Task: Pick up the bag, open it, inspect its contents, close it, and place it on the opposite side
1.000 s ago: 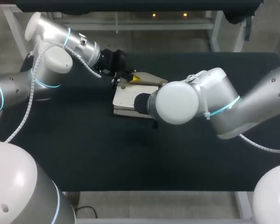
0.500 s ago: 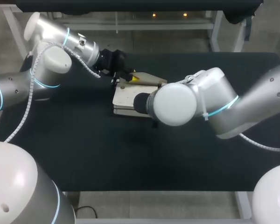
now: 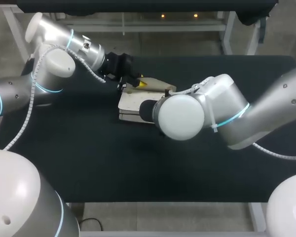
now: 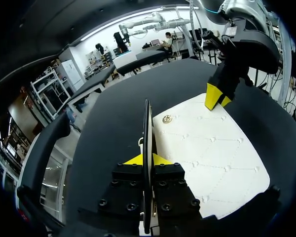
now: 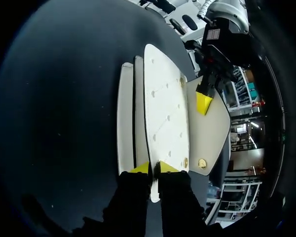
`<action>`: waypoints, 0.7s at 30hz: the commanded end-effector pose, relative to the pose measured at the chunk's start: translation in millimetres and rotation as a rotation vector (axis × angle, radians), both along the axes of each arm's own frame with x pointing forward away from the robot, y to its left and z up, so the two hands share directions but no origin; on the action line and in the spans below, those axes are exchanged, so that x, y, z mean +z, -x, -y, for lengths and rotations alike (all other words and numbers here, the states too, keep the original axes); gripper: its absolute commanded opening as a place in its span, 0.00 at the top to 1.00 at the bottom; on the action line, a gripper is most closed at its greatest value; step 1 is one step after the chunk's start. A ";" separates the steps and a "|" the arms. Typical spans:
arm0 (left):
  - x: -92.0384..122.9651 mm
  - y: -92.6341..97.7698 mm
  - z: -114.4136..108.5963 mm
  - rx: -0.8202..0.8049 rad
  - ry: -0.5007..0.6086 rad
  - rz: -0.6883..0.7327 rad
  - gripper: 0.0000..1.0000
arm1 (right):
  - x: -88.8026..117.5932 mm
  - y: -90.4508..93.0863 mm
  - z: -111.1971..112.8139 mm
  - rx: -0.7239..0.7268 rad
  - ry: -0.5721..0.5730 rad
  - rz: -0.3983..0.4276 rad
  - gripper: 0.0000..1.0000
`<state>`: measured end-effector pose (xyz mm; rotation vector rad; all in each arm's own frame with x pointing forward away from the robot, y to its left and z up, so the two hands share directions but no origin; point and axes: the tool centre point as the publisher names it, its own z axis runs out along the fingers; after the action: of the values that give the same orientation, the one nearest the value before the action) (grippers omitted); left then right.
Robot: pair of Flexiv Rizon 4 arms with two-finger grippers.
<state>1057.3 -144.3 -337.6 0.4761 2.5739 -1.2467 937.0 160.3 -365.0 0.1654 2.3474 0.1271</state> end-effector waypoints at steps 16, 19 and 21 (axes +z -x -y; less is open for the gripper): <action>-0.2 28.7 -5.9 -0.031 0.043 0.219 1.00 | -2.1 1.5 -0.9 -0.012 0.011 0.010 1.00; -3.8 34.9 -6.8 -0.034 0.044 0.263 1.00 | -2.1 1.5 -0.9 -0.012 0.011 0.010 1.00; -5.8 37.9 -7.9 -0.035 0.045 0.284 1.00 | -2.1 1.5 -0.9 -0.012 0.011 0.010 1.00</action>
<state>1031.9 -138.0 -341.4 0.6949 2.3756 -1.1533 934.7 160.9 -366.4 0.1702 2.3409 0.1112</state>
